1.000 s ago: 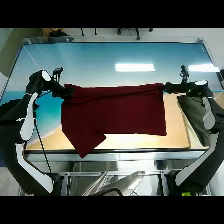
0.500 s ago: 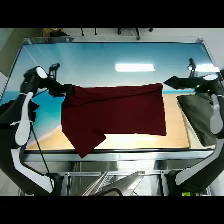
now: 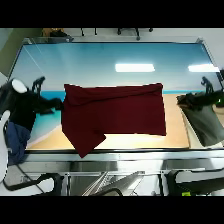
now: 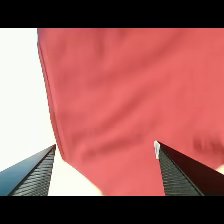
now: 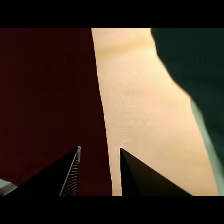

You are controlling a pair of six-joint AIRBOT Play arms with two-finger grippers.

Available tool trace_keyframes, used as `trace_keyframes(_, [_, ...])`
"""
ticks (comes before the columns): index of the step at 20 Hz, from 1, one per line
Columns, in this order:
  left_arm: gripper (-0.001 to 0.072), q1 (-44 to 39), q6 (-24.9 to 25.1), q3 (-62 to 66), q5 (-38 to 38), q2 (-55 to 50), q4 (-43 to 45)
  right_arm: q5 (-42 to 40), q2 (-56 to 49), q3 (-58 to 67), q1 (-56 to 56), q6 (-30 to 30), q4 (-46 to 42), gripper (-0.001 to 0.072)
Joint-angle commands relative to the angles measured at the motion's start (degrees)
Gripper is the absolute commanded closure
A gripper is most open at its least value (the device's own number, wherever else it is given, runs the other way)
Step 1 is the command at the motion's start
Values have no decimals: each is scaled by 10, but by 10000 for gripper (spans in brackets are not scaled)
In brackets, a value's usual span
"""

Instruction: Fold the shirts.

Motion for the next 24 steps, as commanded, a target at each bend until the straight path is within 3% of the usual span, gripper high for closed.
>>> trace_keyframes(1, [30, 27, 18, -178, 3, 91, -63, -53, 70, -157, -11, -7, -3, 422])
trace_keyframes(4, [30, 33, 18, -271, 13, 136, -69, -81, 70, -227, -11, -54, 65, 422])
trace_keyframes(9, [30, 33, 8, -359, 69, 195, -75, -121, 26, -252, 6, -92, 77, 422])
trace_keyframes(12, [30, 33, 12, -396, 122, 205, -144, -120, -9, -252, 30, -92, 82, 423])
trace_keyframes(16, [30, 33, 46, -419, 153, 161, -222, -121, -19, -252, 88, -98, 91, 424])
trace_keyframes(19, [31, 33, 106, -412, 165, 108, -281, -121, -18, -252, 100, -101, 124, 424])
trace_keyframes(21, [207, 33, 121, -388, 173, 80, -290, -115, -16, -252, 100, -100, 127, 424])
trace_keyframes(22, [244, 33, 126, -370, 169, 70, -289, -108, -15, -252, 100, -100, 127, 424])
trace_keyframes(24, [245, 33, 130, -337, 150, 55, -289, -100, -9, -252, 100, -100, 127, 423])
